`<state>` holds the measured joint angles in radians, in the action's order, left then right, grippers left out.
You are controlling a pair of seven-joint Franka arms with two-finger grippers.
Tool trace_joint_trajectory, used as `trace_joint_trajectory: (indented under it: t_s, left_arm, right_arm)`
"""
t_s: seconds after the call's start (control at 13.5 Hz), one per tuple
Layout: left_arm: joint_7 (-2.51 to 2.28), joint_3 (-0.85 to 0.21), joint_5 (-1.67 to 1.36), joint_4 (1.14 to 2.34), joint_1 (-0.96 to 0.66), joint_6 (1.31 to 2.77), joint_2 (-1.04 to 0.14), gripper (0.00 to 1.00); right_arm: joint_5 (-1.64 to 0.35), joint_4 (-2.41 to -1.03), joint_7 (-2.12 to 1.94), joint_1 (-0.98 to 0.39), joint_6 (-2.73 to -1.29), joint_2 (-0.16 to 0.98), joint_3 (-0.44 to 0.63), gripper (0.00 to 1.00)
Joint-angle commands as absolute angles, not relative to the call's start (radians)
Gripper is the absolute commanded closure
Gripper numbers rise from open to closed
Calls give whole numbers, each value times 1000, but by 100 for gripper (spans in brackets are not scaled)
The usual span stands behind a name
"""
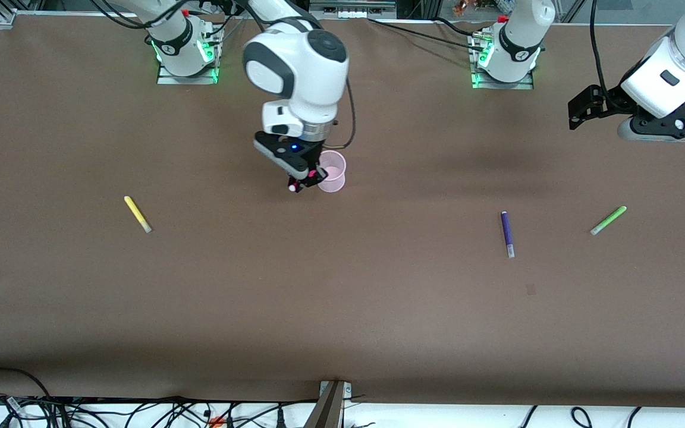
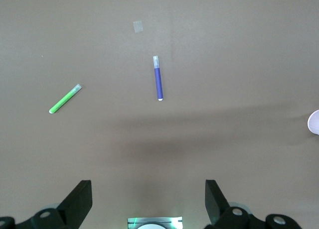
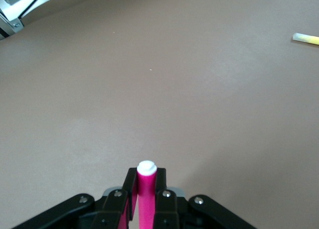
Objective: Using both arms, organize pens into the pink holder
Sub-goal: 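Carry the pink marker over the pink cup with the right gripper, then drop the pink marker into the cup while the left gripper reaches the blue marker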
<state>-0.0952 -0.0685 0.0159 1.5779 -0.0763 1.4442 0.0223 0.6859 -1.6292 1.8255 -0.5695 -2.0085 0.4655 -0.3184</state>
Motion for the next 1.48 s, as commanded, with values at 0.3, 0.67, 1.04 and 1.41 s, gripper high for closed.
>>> trace_joint_trajectory:
  t_s: [0.3,0.67,1.04,1.41]
  left_arm:
    - [-97,-67,26,1557,-77,1425,17,0]
    - [-83,-71,18,1555,-77,1428,-29,0]
    - [-78,-67,28,1545,-77,1408,-146,0]
    - [-75,-71,5,1731,-61,1563,-153,0]
  right_arm:
    - [822,-1588,2000,-738,-1892,520,-216,100]
    - [894,-1585,2002,-824,-1793,523,-215,100]
    - [960,-1583,2057,-885,-1761,571,-189,100]
    - [988,-1575,2085,-920,-1758,603,-172,100]
